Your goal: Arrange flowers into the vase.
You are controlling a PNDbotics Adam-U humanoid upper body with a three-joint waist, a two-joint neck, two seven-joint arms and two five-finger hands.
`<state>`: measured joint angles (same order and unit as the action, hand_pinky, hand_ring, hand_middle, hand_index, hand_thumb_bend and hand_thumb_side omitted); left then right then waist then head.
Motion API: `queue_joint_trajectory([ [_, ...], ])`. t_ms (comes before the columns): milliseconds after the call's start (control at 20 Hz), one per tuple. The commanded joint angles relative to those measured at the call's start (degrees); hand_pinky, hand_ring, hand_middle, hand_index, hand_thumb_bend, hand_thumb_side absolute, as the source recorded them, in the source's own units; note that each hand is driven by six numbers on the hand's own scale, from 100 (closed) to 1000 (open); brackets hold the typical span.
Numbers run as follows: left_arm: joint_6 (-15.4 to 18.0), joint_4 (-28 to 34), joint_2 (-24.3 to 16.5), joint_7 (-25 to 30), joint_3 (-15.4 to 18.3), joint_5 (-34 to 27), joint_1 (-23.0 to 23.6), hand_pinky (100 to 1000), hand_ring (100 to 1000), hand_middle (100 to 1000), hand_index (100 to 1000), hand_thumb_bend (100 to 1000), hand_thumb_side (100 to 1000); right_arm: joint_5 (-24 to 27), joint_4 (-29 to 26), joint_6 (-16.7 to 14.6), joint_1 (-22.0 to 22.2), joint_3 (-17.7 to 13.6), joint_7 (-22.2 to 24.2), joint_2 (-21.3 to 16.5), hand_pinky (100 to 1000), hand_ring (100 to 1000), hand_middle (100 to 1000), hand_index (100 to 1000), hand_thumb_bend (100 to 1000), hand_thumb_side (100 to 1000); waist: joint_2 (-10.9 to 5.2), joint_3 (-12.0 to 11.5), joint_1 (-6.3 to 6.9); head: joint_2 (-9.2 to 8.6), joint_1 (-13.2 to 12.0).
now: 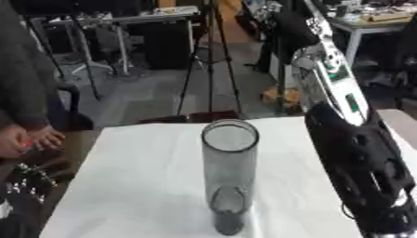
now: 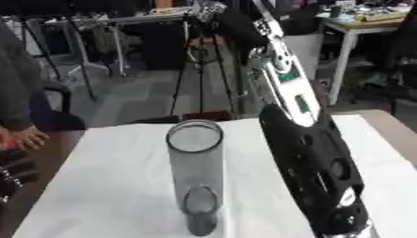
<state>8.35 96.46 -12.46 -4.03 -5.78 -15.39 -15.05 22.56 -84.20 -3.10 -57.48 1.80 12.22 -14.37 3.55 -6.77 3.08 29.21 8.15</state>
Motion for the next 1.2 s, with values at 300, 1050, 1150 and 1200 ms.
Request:
queue_joint_trajectory([
  [300,0.1,0.6,-0.1,0.1,0.1,-0.2,-0.8,686,721,733,792,1000,864,0.5,-1.1,-0.3,-0.8,-0.1,-0.8,-0.2,100,100,100,115,219,144,-0.46,-0.3,0.99,0.39,0.0],
  [1050,0.1,0.6,0.2,0.0,0.2,-0.3,-0.8,687,720,731,792,1000,865,1.4,-1.1,-1.6,-0.2,-0.9,-2.8,0.4,100,100,100,117,204,144,-0.21,-0.7,1.32,0.34,0.0],
  [1150,0.1,0.6,0.3,0.1,0.1,-0.3,-0.8,687,720,731,792,1000,865,2.6,-1.0,-3.2,0.1,-1.0,-4.5,0.5,100,100,100,117,203,144,-0.08,-0.8,1.38,0.39,0.1],
  [1200,0.1,0.6,0.3,0.1,0.1,-0.3,-0.8,687,719,731,792,1000,865,2.8,-0.9,-3.9,0.2,-0.7,-5.5,0.5,100,100,100,118,202,144,-0.04,-0.9,1.39,0.39,0.2],
])
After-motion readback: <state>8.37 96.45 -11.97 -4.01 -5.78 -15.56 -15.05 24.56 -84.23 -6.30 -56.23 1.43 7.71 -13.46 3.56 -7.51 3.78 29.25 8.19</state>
